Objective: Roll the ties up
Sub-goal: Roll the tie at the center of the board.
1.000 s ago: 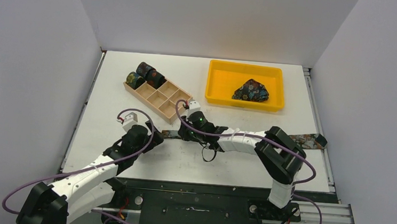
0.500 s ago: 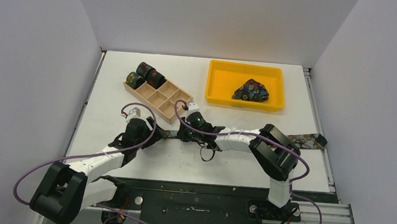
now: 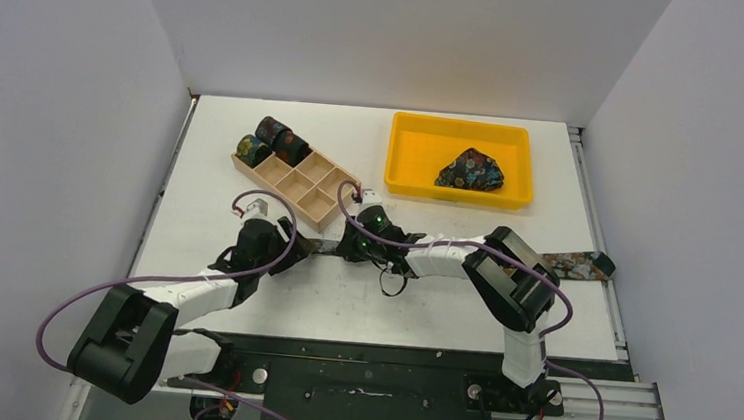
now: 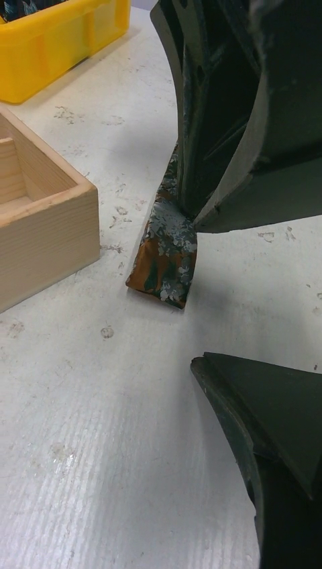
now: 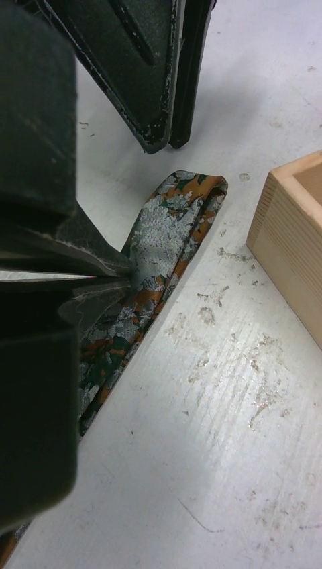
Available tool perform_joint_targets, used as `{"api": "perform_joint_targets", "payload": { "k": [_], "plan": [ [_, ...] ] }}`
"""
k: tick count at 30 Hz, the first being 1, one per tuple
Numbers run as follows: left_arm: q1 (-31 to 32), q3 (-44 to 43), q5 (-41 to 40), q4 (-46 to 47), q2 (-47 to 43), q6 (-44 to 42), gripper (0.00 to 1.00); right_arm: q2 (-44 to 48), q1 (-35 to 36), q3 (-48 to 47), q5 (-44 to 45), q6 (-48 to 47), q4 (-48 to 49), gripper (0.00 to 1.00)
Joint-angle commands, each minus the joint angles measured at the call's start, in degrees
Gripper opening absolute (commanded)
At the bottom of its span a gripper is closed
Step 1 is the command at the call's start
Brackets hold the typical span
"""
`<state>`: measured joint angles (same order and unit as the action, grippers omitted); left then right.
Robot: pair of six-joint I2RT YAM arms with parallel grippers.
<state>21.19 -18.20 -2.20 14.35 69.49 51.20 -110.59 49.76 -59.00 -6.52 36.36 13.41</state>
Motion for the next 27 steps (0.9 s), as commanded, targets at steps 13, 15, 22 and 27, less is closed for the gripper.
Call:
{"api": "perform_joint_targets", "payload": {
  "k": [13, 15, 22, 27],
  "plan": [
    [-1.43, -0.05, 6.65, 17.65, 13.35, -0.11, 0.51, -2.36, -2.81, 1.87, -4.58, 2.84, 4.23, 0.05],
    [-1.50, 0.15, 6.70, 18.91, 14.36, -0.13, 0.48, -2.34, -2.90, 1.88, -4.77, 2.81, 4.21, 0.05],
    [-2.49, 2.00, 5.96, 20.96, 15.78, 0.98, 0.46, -2.39, -3.17, 2.04, -5.33, 2.84, 4.53, 0.05],
    [-3.21, 1.99, 3.17, 15.92, 13.45, 0.92, 0.51, 0.02, -2.86, 1.58, -5.25, 2.14, 4.37, 0.05]
  ]
}}
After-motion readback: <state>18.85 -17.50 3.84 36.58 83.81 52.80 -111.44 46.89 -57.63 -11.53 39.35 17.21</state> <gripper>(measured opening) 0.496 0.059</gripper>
